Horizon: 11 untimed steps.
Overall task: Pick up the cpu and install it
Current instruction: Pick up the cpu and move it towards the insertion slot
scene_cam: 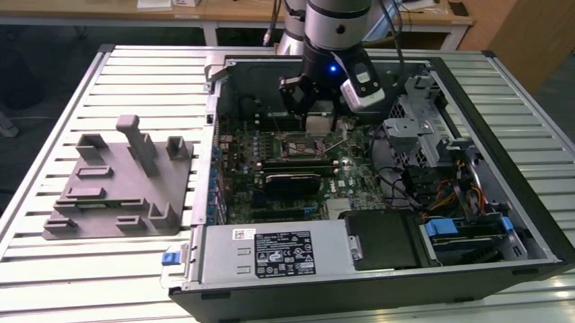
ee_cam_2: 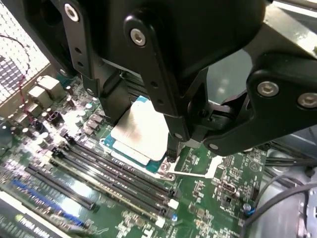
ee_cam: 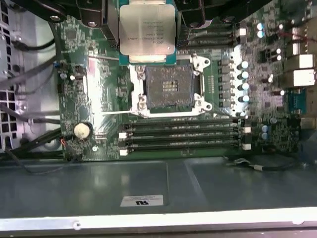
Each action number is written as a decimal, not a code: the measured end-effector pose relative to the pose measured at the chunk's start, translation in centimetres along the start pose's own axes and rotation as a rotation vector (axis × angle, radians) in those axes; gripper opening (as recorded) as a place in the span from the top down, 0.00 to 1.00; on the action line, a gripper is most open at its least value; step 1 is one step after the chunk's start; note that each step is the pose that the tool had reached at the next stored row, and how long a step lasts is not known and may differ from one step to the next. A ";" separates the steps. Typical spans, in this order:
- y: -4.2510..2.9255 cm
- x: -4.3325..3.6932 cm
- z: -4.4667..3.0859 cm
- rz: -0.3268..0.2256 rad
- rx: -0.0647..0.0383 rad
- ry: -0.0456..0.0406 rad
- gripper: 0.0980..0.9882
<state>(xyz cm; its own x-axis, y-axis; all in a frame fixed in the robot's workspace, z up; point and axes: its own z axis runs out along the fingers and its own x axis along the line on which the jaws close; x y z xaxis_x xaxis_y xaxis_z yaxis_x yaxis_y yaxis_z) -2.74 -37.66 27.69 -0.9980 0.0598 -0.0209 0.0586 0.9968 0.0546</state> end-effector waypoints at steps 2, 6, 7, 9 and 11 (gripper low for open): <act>0.28 0.11 0.37 0.000 0.000 -0.0019 0.50; 0.62 0.67 0.91 -0.004 0.000 -0.0026 0.50; 0.67 0.88 1.00 -0.005 0.000 -0.0025 0.50; 0.77 1.17 1.21 -0.010 0.000 -0.0026 0.50; 0.85 1.32 1.45 -0.020 -0.001 -0.0030 0.50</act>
<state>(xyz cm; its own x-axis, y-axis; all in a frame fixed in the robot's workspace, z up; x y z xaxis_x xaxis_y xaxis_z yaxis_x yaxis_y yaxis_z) -3.98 -36.65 26.27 -0.9989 0.0401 -0.0250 0.0387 0.9977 0.0550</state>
